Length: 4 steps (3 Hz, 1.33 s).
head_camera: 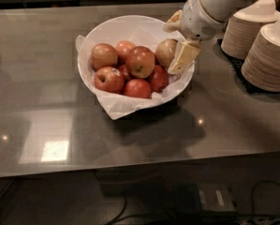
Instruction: Pick apple from white bowl
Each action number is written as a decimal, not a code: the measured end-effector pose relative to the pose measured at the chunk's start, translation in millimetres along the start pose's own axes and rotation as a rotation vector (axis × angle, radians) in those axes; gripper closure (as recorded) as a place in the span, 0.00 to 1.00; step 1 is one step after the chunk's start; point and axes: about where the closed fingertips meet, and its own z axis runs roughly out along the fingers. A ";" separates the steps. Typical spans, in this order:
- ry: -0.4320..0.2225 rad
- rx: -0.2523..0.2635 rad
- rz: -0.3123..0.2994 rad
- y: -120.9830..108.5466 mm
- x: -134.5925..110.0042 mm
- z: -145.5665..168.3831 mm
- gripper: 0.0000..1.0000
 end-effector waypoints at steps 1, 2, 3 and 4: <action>-0.012 -0.020 0.008 0.4 1.7 13.9 0.28; -0.011 -0.028 0.015 2.5 5.9 23.8 0.27; 0.001 -0.029 0.032 4.9 13.6 29.4 0.46; 0.001 -0.029 0.031 4.9 13.6 29.5 0.70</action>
Offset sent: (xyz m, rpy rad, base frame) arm 0.0095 0.0032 -0.0330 0.0121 0.0412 -0.0045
